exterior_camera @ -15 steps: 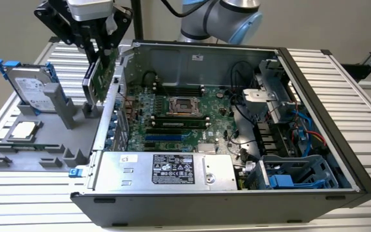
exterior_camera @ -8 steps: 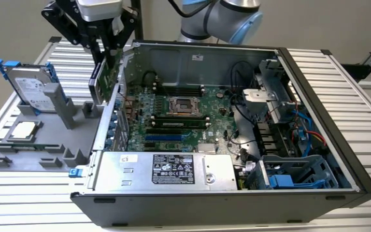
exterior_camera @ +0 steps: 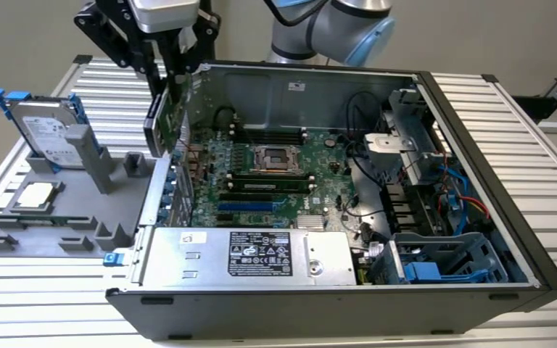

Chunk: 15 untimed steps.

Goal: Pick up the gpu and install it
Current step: 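Pick up the gpu and move the gpu toward the slot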

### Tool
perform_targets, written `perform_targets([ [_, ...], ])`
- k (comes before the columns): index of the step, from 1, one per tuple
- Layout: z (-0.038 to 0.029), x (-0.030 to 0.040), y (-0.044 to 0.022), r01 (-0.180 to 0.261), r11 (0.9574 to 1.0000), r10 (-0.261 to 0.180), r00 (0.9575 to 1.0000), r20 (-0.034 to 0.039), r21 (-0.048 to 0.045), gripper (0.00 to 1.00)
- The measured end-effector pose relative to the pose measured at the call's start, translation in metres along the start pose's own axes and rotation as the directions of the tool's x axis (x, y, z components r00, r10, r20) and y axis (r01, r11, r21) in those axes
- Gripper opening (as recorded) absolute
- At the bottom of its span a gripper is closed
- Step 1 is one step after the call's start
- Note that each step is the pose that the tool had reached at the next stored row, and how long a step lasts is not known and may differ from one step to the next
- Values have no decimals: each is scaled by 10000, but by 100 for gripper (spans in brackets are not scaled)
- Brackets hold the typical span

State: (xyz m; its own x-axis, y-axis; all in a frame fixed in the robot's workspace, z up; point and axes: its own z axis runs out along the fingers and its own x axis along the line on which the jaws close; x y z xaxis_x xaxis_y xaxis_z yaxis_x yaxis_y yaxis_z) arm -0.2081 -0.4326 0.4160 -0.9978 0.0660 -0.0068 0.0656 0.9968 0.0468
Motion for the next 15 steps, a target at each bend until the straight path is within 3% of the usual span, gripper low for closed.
perform_targets([
  [15, 2, -191, 13, 15, 10000, -15, 10000, -1, 0, 0],
])
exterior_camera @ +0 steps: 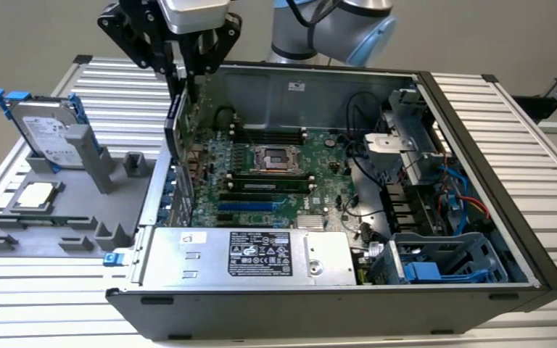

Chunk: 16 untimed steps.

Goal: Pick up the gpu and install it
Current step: 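Pick up the gpu and move the gpu toward the slot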

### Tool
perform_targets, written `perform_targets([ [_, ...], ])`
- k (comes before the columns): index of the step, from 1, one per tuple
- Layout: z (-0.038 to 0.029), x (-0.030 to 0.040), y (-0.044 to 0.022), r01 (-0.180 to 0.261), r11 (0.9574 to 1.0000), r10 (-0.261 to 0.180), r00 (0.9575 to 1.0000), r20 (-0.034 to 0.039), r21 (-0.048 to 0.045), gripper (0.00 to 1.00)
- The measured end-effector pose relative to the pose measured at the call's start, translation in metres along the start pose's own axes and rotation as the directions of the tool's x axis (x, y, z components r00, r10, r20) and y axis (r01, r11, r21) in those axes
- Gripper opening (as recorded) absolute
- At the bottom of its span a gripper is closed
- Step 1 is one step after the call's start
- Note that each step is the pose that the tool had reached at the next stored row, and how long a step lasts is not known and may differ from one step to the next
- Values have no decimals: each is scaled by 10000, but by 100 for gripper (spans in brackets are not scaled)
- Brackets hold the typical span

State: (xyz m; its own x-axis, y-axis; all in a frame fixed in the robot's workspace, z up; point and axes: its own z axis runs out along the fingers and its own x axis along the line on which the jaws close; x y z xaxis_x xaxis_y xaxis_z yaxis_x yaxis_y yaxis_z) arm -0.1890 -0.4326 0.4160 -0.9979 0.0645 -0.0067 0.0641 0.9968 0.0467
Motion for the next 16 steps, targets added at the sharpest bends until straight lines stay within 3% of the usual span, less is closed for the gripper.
perform_targets([
  [16, 3, -220, 14, 19, 10000, -19, 10000, 0, -1, 0],
])
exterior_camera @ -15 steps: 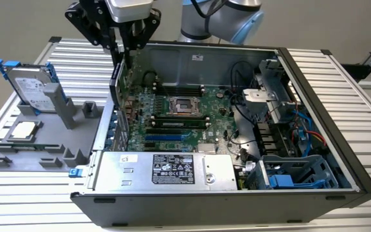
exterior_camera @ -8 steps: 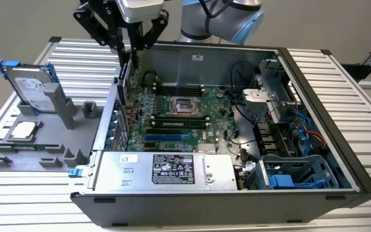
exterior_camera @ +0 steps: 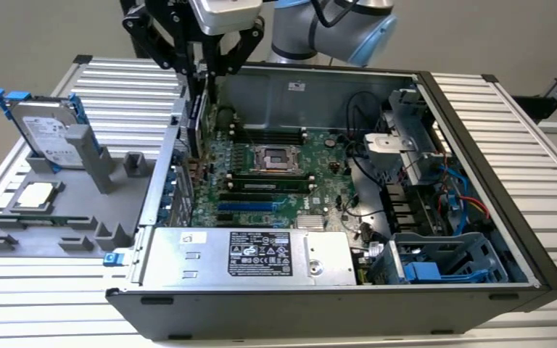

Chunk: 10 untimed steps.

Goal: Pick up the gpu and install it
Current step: 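Pick up the gpu and move the gpu toward the slot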

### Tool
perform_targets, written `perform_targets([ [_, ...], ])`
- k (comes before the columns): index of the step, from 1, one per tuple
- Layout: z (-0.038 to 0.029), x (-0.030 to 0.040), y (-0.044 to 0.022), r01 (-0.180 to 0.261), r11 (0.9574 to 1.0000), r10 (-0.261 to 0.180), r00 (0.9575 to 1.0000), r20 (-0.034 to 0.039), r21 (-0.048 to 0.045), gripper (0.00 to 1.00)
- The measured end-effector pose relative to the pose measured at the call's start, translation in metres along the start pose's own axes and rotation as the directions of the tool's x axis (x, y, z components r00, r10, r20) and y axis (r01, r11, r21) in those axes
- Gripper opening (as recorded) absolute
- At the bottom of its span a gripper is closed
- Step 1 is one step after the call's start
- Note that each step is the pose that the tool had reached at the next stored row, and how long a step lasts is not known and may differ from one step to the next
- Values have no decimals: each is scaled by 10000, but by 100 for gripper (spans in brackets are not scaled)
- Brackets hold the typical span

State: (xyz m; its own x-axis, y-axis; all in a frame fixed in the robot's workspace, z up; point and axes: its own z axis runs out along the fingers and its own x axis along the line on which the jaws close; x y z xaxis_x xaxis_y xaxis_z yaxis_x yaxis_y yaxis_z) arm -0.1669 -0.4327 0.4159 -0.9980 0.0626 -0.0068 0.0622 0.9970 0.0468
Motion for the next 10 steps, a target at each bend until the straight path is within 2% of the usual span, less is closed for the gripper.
perform_targets([
  [10, 1, -132, 8, 12, 10000, -12, 10000, -1, 0, 0],
])
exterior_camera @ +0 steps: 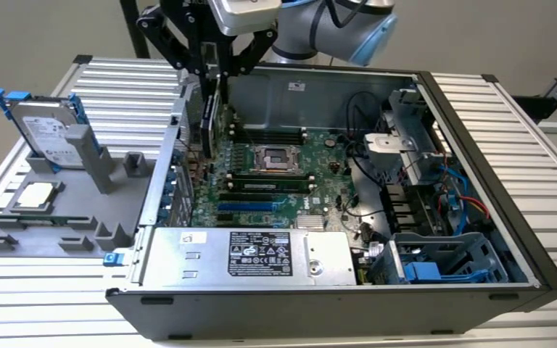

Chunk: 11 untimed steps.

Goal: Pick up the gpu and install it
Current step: 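Pick up the gpu and move the gpu toward the slot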

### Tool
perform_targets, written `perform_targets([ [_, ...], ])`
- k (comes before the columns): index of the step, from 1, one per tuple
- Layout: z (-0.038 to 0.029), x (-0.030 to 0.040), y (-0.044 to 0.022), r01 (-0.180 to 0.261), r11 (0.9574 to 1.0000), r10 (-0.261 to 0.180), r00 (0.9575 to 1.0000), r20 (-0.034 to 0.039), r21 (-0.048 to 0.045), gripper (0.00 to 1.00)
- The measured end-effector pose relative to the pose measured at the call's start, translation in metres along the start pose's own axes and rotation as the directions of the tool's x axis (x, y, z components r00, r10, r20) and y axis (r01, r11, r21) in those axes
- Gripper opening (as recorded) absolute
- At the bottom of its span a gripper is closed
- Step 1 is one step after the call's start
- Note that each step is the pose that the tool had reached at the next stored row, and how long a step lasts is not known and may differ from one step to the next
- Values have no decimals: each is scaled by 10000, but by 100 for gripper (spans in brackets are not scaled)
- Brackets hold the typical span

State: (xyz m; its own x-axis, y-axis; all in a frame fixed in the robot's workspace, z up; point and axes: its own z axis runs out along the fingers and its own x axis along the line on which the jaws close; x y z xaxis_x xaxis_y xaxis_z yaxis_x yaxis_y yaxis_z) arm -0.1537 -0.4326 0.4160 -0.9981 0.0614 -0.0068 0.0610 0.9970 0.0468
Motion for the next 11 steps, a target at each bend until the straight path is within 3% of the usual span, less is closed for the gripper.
perform_targets([
  [11, 2, -155, 10, 13, 10000, -13, 10000, -1, 0, 0],
])
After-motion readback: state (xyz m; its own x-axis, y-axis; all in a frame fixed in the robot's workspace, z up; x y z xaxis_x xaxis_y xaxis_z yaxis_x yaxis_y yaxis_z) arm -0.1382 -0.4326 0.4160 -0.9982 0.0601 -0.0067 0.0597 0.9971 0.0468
